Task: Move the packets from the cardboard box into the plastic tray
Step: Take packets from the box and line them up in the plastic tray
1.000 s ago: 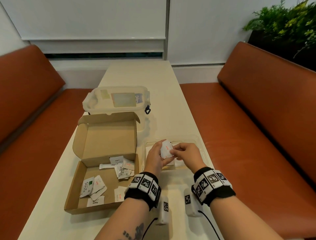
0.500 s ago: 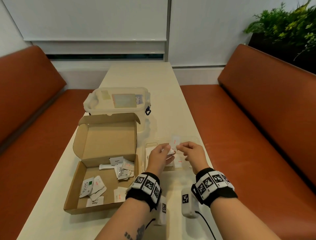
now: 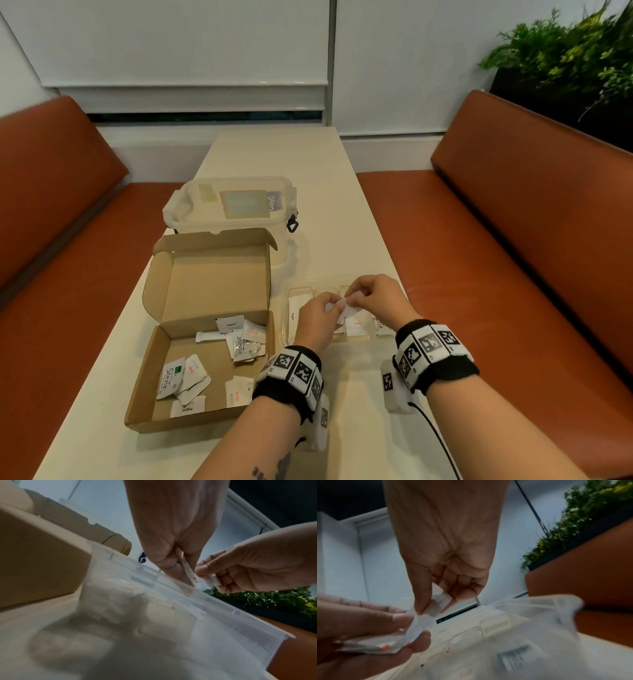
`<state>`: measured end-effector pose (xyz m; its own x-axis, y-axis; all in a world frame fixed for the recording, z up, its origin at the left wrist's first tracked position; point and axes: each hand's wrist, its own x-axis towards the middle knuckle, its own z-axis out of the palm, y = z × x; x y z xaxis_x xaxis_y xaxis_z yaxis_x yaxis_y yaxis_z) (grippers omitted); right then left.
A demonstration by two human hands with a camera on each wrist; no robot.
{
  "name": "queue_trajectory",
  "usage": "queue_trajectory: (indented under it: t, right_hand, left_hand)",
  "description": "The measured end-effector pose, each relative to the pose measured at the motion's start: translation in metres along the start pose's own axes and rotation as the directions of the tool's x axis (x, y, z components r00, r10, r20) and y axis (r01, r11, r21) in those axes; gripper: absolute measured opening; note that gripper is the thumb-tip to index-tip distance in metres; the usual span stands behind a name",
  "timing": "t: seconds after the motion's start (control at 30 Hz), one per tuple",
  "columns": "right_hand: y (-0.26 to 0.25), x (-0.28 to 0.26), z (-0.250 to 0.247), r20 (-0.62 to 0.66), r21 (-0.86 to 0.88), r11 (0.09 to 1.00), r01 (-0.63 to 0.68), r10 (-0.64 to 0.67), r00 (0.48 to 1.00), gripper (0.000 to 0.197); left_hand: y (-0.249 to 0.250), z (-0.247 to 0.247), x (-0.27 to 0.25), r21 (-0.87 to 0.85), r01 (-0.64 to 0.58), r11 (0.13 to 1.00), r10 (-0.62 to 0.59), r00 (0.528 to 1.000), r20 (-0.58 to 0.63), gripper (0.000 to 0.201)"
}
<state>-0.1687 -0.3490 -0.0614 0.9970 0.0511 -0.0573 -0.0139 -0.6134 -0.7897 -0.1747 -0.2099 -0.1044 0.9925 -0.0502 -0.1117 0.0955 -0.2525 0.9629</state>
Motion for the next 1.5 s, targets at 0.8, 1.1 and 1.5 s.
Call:
queue_trajectory:
  t: [0.8, 1.1, 1.5]
  right_hand:
    - [0.041, 0.006, 0.03, -0.071, -0.481, 0.869, -0.119, 0.097, 0.993, 0.005]
    - [0.048, 0.003, 0.032, -0.038, -0.533, 0.846, 0.007, -0.032, 0.999, 0.029]
    - [0.046, 0.005, 0.029, 0.012, -0.606, 0.795, 0.034, -0.034, 0.999, 0.033]
  left_hand:
    - [-0.02, -0.005, 0.004, -0.302, 0.074, 0.95, -0.122, 0.982, -0.145, 0.028]
    - [-0.021, -0.004, 0.005, -0.254, 0.06, 0.965, -0.105, 0.98, -0.169, 0.028]
    - [-0.021, -0.005, 0.005, -0.257, 0.068, 0.964, -0.116, 0.977, -0.176, 0.028]
